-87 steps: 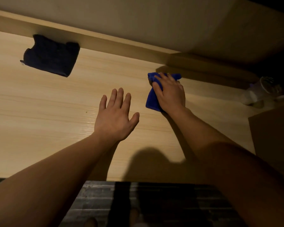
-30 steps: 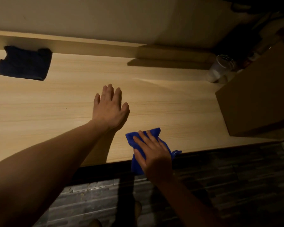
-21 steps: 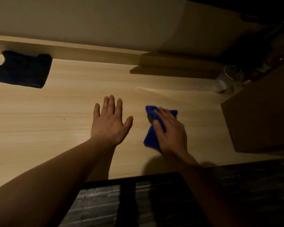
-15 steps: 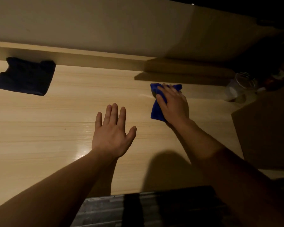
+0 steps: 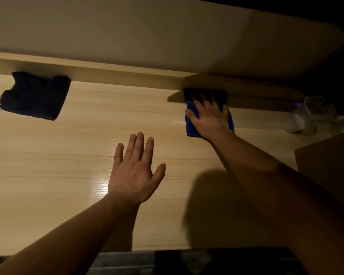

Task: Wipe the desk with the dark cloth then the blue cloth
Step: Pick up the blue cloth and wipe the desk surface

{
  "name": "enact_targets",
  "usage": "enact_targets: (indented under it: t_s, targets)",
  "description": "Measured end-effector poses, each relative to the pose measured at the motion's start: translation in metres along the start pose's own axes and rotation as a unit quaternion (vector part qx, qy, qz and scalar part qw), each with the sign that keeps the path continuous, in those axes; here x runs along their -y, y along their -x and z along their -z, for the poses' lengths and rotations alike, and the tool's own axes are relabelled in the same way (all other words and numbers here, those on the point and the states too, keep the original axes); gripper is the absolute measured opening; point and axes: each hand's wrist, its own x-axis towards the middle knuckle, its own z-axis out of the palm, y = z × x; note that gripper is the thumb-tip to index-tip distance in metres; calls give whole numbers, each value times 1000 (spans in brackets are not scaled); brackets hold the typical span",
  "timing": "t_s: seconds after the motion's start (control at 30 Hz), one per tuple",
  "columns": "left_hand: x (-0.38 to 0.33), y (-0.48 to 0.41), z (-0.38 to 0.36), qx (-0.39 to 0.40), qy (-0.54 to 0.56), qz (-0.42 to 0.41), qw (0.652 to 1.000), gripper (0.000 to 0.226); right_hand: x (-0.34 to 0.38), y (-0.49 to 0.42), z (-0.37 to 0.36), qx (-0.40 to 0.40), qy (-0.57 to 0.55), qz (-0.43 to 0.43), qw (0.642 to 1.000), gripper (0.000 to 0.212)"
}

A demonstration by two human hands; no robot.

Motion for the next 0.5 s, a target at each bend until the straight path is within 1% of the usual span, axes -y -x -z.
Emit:
enact_targets:
  t_s: [0.17,0.3,0.5]
  targets:
    - [1,0,0,-4,11,0,1000,85,3,19,-3,10,6,-6,1000,67]
    - [0,1,1,1,4,2,1000,85,10,51,-10,-7,12,-2,1000,70]
    - [-1,2,2,-1,8,0,1000,85,29,113,-21,18,9,-12,1000,72]
